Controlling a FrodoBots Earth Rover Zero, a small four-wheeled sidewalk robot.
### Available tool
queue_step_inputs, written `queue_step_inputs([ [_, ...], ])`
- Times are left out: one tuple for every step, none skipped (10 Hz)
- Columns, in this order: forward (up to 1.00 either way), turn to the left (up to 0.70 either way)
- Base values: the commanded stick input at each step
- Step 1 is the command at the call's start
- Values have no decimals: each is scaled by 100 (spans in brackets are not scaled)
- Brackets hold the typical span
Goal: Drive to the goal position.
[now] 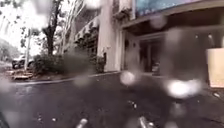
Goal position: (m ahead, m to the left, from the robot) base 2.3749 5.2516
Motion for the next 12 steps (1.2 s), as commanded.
queue_step_inputs([
  [70, 0],
  [70, 0],
  [70, 0],
  [70, -4],
  [70, -14],
  [70, -14],
  [70, -14],
  [70, -14],
  [70, -14],
  [70, -14],
  [70, -14],
  [70, -14],
])
